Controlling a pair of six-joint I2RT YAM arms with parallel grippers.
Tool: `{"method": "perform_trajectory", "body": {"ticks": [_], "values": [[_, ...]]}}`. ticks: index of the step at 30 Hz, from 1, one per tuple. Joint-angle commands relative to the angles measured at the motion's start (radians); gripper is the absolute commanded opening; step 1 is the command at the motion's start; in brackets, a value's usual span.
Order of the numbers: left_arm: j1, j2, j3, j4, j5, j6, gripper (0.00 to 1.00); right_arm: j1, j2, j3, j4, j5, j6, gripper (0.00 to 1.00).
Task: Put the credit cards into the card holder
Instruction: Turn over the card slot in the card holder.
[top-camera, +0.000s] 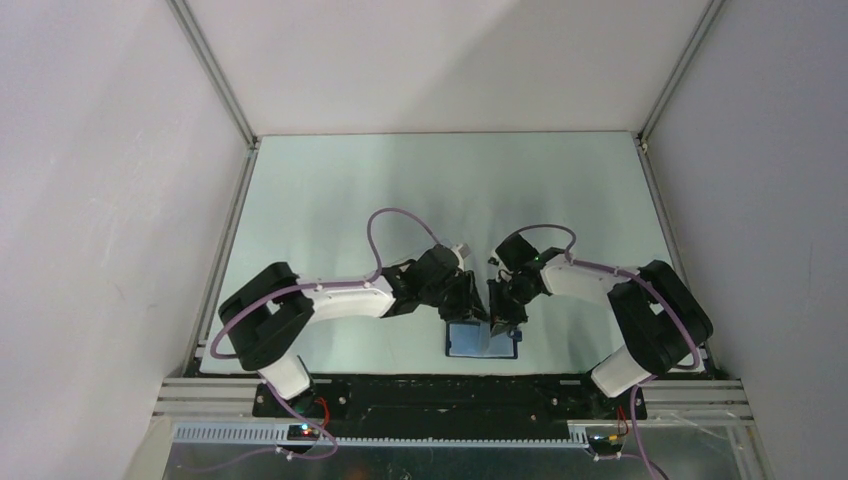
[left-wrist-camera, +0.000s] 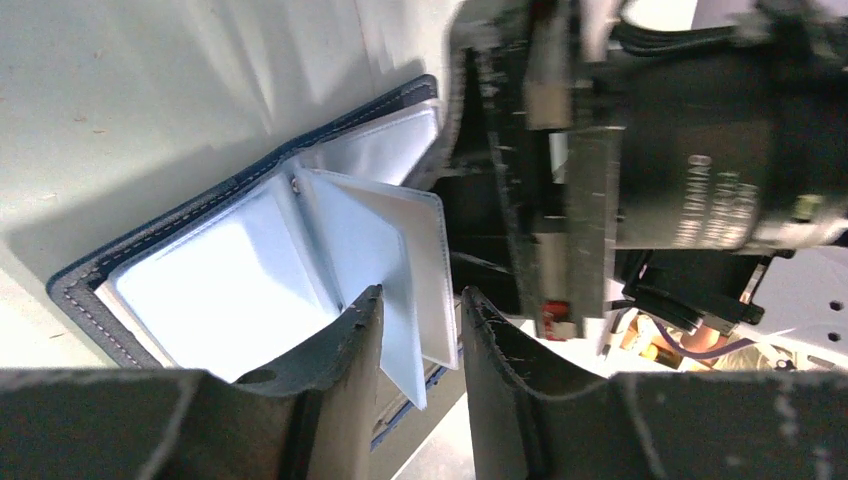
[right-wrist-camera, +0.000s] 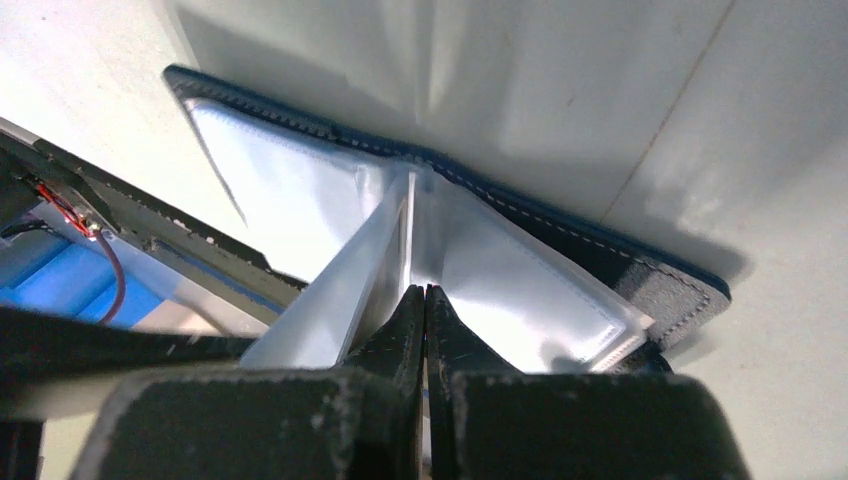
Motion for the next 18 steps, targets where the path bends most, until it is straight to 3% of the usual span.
{"method": "perform_trajectory", "body": {"ticks": [1,9,18], "values": [[-0.006,0.026,0.012,0.04,0.026,-0.02,0.38,-0.021,-0.079,0.014,-0.061,0.009,-0.019,0.0],[-0.01,0.057,0.045,0.084,0.054,-0.028,0.4,-0.09,-0.222,0.053,-0.185,0.071,-0.046,0.0],[-0.043,0.163,0.103,0.111,0.097,-0.058,0.62,-0.177,-0.286,0.057,-0.233,0.093,-0.085,0.0]]}}
